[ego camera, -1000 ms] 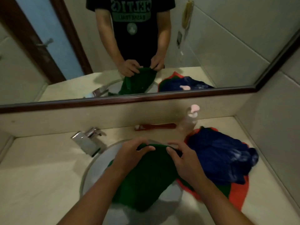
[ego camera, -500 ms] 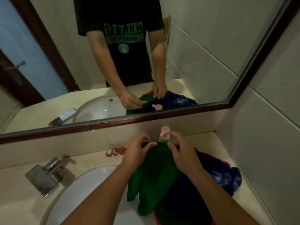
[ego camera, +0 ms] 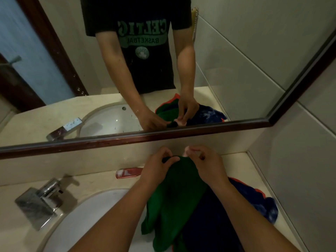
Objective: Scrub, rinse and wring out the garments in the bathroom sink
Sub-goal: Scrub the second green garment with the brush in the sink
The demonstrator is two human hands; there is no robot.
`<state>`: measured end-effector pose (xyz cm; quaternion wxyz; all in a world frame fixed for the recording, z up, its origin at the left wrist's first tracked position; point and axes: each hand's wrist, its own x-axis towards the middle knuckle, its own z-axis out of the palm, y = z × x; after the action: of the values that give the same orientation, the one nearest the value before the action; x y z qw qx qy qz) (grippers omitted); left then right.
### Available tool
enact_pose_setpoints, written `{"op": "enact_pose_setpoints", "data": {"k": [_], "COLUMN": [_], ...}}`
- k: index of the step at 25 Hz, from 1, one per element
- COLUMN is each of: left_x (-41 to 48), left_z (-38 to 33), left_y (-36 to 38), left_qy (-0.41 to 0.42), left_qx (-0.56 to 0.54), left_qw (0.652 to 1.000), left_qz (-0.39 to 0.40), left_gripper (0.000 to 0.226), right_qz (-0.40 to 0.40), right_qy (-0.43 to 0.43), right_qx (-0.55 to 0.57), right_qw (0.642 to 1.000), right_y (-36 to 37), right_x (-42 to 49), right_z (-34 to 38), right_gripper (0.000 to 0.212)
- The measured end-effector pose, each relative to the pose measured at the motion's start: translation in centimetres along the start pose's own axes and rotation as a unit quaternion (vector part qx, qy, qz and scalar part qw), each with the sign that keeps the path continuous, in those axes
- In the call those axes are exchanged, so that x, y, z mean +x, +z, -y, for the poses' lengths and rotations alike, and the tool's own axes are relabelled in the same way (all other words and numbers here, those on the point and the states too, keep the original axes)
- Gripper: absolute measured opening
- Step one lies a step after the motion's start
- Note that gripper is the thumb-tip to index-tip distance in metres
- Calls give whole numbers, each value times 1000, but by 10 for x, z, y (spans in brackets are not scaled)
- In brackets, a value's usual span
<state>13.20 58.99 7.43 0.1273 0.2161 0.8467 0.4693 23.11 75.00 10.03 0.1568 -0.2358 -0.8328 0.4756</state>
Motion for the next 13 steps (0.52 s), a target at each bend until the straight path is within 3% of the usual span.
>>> {"op": "enact_pose_setpoints", "data": {"k": [10, 13], "left_x": [1, 4], "left_z": [6, 6], "left_y": [5, 9], "left_qy": [5, 18], "left_qx": [-8, -36], "left_qw": [999, 998], "left_qz": [53, 38], "left_gripper": [24, 28], "right_qz": [-4, -22], "right_qy": [-12, -8], "right_qx": [-24, 17], "right_qw": [1000, 1000], "right_y": [1, 2], "right_x": [-11, -10], "right_z": [-22, -20], "right_gripper": [27, 22]}}
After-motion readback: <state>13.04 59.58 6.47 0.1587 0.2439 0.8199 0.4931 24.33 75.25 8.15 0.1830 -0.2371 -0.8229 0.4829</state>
